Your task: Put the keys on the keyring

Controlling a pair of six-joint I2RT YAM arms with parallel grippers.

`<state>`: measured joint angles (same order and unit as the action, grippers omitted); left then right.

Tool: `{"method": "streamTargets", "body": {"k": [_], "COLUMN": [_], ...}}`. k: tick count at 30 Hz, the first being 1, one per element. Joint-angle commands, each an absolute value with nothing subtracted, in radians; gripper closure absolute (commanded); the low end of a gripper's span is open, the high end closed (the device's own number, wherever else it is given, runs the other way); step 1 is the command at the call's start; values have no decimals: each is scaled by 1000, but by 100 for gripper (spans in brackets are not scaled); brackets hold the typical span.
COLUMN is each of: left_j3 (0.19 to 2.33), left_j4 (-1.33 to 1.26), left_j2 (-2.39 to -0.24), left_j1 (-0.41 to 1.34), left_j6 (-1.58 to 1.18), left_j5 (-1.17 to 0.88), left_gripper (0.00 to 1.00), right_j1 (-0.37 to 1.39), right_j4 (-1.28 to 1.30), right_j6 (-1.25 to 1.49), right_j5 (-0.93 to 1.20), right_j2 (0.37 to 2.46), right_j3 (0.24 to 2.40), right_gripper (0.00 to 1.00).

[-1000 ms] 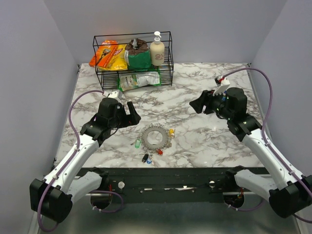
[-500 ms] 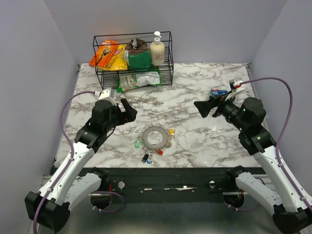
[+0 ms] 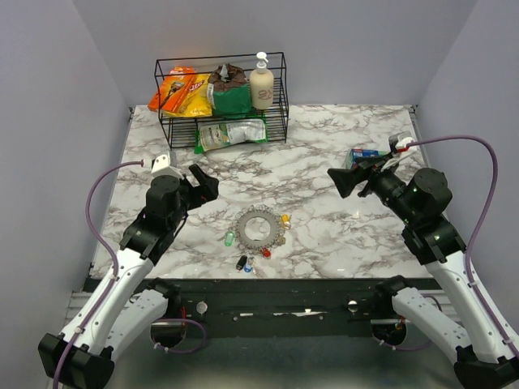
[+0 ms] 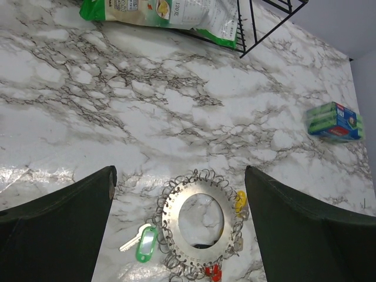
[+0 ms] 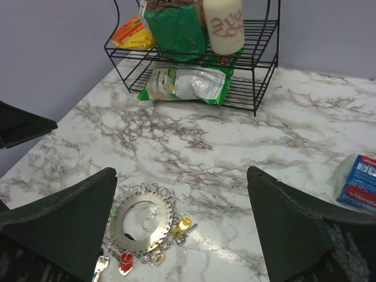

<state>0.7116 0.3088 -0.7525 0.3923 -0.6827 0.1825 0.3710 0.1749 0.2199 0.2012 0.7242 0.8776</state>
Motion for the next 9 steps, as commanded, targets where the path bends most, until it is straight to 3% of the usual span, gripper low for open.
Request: {"method": "streamTargets", "body": {"k": [1, 9], "left_j3": [699, 716], "left_j4": [272, 252], "left_j2": [-746, -744], "left_j1": [388, 387], "left_j6": [-683, -649], "left_j5": [212, 189], "left_gripper": [1, 1], "right_j1": [365, 365], "right_j4": [163, 88], "right_j6": [199, 221], "right_j5": [169, 144], "right_j2": [712, 712], "right_j3": [885, 830], "right_gripper": [0, 0]}}
